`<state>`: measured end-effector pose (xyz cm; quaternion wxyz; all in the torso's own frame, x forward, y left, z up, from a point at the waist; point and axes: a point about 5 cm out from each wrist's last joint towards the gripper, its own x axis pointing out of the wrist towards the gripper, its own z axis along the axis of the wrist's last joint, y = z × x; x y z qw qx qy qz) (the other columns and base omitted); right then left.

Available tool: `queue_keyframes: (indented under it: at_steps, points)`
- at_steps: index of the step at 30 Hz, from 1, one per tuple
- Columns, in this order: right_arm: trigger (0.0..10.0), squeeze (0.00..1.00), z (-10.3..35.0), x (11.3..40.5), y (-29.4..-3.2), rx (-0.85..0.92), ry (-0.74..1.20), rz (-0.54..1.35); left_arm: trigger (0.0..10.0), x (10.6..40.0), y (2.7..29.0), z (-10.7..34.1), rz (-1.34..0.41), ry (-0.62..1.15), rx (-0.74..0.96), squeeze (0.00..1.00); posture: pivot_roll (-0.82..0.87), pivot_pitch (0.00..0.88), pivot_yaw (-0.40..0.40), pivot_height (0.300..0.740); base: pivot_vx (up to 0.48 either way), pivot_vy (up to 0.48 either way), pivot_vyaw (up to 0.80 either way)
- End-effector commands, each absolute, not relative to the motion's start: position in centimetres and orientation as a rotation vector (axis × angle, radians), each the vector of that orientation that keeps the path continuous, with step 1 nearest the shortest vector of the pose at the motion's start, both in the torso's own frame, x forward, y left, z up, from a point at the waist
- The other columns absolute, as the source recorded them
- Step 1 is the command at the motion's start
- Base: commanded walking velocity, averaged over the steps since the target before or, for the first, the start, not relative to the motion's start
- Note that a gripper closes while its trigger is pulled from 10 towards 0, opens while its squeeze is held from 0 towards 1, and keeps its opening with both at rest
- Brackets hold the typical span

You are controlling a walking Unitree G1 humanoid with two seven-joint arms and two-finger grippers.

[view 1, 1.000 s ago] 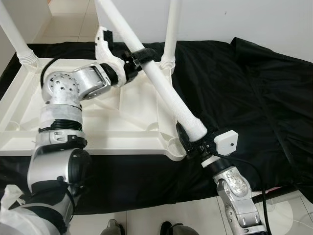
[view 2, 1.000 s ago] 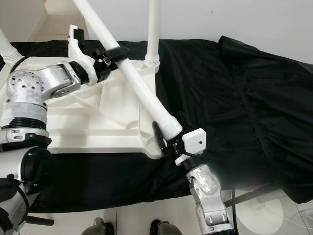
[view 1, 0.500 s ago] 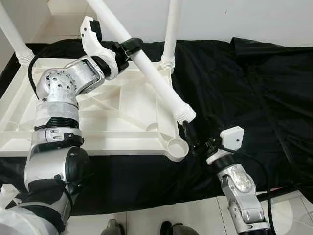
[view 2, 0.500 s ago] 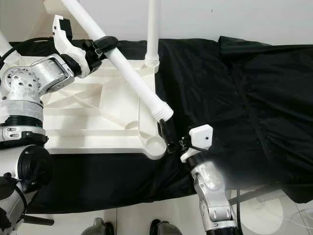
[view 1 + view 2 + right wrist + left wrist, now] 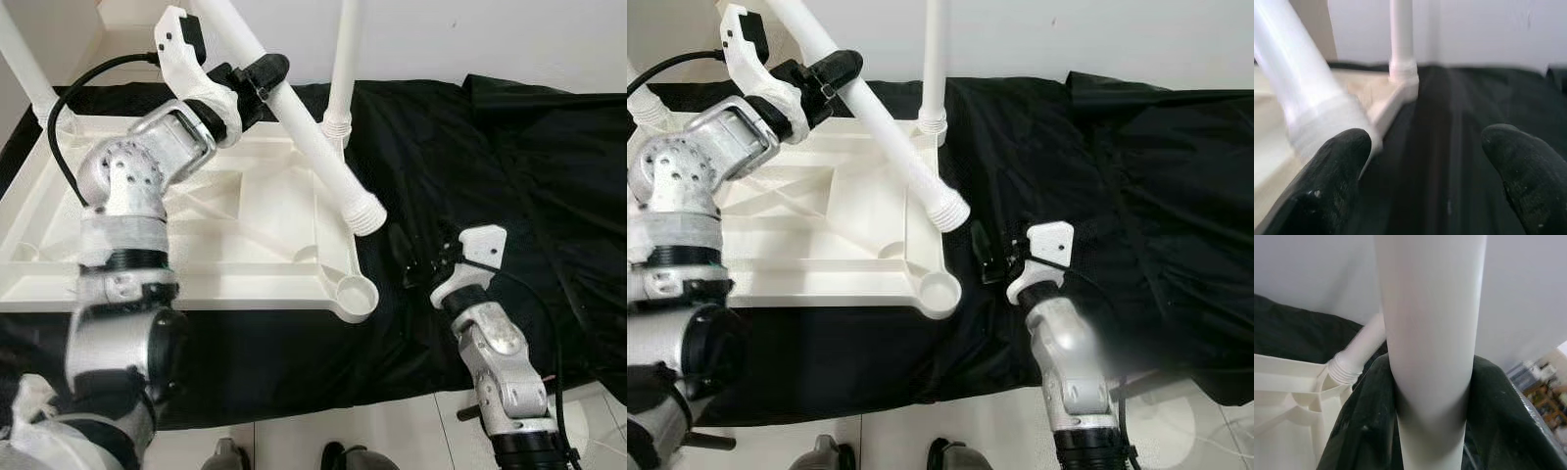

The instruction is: Building children table

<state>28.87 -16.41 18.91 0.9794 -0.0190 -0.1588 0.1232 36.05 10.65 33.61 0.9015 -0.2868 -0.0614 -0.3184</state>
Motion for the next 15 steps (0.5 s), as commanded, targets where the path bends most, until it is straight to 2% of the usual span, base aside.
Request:
queue_keyframes:
  at_steps: [1,5,15]
  points:
    - [10.0,0.00,19.1,28.7,-16.4,-0.043,-0.317,0.260,10.0,35.5,10.4,34.3,-0.665,-0.171,-0.574,0.00,-0.05,0.129,-0.031,0.740,0.000,0.000,0.00]
    - [10.0,0.00,20.5,28.8,-15.6,0.013,-0.337,0.339,10.0,34.7,8.7,34.7,-0.670,-0.234,-0.506,0.00,-0.04,0.121,-0.034,0.740,0.000,0.000,0.00]
    - [10.0,0.00,21.4,29.1,-15.0,-0.031,-0.334,0.422,10.0,34.4,7.1,34.2,-0.629,-0.272,-0.350,0.00,-0.04,0.111,-0.037,0.740,0.000,0.000,0.00]
